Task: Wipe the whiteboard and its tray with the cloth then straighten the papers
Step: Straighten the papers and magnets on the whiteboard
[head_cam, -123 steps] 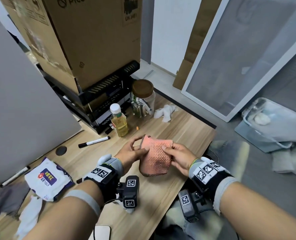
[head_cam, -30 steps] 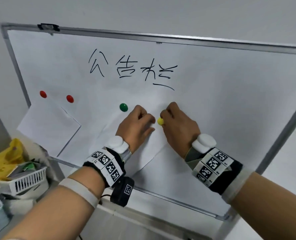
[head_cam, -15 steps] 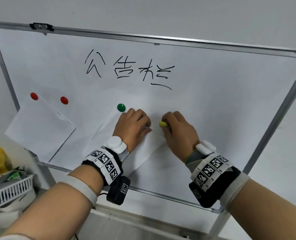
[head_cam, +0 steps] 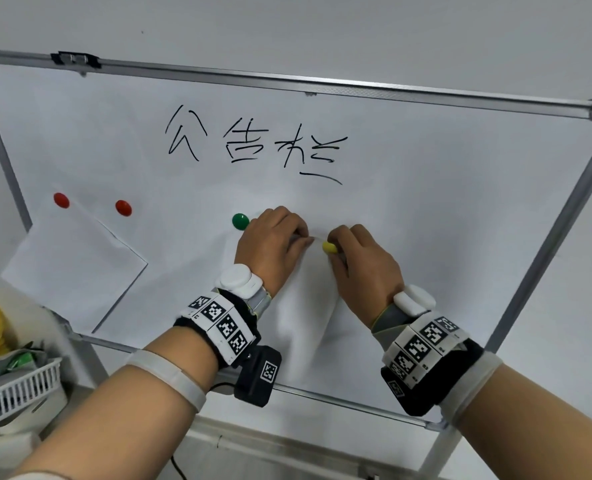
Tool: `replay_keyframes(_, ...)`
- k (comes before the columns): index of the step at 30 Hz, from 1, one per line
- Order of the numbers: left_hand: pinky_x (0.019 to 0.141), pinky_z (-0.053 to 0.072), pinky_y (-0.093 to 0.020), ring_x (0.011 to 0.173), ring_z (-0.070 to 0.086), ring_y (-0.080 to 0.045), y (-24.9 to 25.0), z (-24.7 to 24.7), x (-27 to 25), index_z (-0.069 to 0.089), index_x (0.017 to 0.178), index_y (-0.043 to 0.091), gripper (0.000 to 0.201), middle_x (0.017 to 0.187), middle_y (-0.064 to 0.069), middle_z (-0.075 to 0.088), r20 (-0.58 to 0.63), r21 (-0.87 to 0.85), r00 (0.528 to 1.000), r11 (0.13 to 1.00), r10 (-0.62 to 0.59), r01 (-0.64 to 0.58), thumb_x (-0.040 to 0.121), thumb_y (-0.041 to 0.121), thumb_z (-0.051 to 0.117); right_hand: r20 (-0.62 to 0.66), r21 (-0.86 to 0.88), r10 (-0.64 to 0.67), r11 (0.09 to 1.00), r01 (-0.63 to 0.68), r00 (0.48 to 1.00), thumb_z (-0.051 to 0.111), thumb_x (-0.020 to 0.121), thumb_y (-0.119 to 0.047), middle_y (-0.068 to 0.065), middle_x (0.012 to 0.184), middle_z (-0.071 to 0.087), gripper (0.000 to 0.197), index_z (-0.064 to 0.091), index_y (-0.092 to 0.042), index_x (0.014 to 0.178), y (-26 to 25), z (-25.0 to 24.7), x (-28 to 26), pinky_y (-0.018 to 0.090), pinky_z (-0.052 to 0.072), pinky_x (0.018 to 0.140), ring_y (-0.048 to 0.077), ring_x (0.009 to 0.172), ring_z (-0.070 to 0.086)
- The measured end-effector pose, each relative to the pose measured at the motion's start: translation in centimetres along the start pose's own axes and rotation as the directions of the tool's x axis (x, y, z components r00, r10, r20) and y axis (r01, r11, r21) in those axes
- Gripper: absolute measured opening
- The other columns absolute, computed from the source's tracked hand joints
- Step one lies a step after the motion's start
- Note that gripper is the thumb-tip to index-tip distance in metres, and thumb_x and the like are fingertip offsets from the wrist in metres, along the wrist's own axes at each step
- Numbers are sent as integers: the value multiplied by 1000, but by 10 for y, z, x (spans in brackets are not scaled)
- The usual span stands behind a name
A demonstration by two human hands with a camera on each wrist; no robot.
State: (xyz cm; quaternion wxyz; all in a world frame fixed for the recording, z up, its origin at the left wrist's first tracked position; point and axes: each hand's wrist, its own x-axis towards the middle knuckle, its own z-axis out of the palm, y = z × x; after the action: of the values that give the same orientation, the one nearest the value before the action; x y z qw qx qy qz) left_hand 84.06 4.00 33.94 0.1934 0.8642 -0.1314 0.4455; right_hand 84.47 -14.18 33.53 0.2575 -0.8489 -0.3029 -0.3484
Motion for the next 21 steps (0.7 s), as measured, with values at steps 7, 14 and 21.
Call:
replay_keyframes(7,64,48,-35,83,53,-15,0,3,-3,64,86,20,13,89,6,57,-11,-20,999,999,-34,34,90,33,65,-21,-61,-9,998,7,1000,54,100,-19,4,98,53,8,59,-13,100,6,4,-1,37,51,48,27,65,50)
replay_keyframes(14,67,53,-32,79,56,-4,10,-5,-5,63,96,19,14,100,7,51,-9,-107,996,990,-92,90,90,31,67,-45,-3,-66,998,66,997,60,91,-15,5,102,53,19,59,-13,110,-6,1,2,34,49,46,23,64,51)
replay_keyframes(21,68,51,-35,81,57,-12,-41,-70,-31,57,97,22,9,95,8,55,-135,-47,964,973,-229,224,98,29,52,133,177,-239,961,214,962,51,93,-13,4,105,55,18,58,-16,109,-79,27,25,40,51,55,27,71,59)
